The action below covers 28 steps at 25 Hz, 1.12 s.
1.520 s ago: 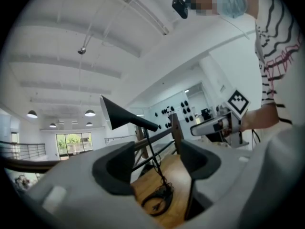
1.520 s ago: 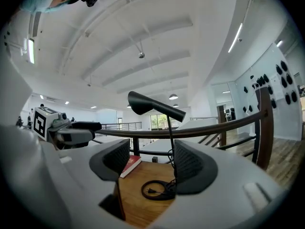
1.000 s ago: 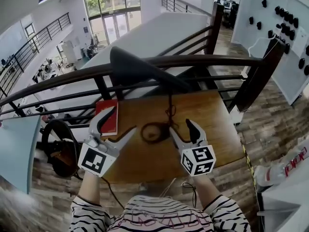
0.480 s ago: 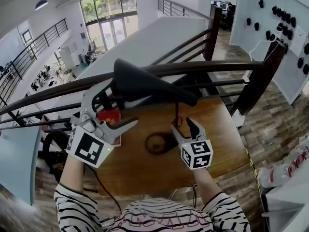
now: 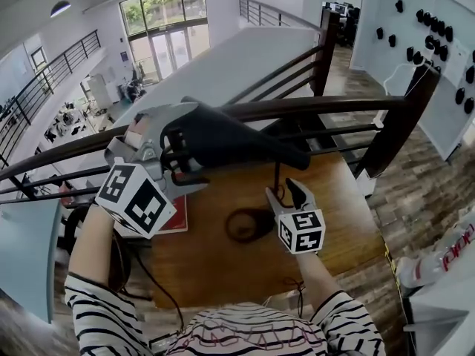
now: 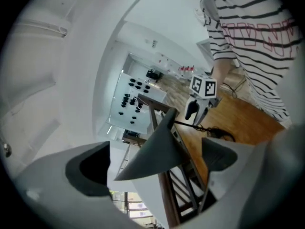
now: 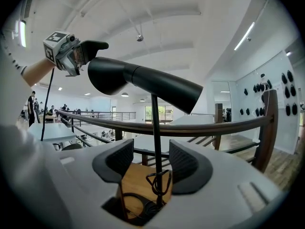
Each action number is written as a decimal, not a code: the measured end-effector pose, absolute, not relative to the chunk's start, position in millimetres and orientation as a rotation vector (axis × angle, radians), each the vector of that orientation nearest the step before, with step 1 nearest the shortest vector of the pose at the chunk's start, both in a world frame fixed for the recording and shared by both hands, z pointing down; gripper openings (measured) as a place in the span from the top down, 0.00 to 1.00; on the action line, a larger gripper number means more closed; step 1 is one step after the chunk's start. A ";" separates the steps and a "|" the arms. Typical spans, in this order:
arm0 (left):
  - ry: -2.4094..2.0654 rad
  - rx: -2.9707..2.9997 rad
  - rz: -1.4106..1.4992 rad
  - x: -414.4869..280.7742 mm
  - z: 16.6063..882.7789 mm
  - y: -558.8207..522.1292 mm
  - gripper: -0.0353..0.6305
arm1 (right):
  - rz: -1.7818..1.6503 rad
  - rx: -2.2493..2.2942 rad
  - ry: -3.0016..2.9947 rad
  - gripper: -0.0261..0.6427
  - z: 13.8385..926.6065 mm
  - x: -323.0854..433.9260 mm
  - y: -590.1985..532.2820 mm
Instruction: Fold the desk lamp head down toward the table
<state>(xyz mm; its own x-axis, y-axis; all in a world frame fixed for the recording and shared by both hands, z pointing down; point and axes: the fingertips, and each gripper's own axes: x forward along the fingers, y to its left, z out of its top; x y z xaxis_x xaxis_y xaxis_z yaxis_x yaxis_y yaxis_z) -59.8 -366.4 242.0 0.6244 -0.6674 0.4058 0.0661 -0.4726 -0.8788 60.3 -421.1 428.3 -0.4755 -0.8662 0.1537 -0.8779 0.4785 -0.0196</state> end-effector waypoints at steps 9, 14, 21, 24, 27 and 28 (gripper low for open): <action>0.375 -1.844 -1.088 -70.8 270.4 -378.2 0.06 | 0.133 1.579 -2.562 0.71 433.0 56.8 -433.1; 0.375 -1.884 -1.076 -73.5 277.6 -376.8 0.06 | 0.133 1.619 -2.553 0.80 432.5 63.2 -438.5; 0.426 -1.973 -1.006 -79.1 292.0 -373.0 0.06 | 0.132 1.639 -2.552 0.88 436.5 62.4 -440.5; 0.451 -2.005 -0.975 -81.3 296.4 -372.3 0.06 | 0.132 1.637 -2.552 0.88 435.6 61.7 -440.9; 0.479 -2.042 -0.915 -79.4 296.1 -369.5 0.06 | 0.128 1.639 -2.548 0.88 435.3 61.6 -440.6; 0.488 -2.057 -0.902 -79.1 296.9 -369.3 0.06 | 0.128 1.640 -2.547 0.88 435.4 61.5 -441.1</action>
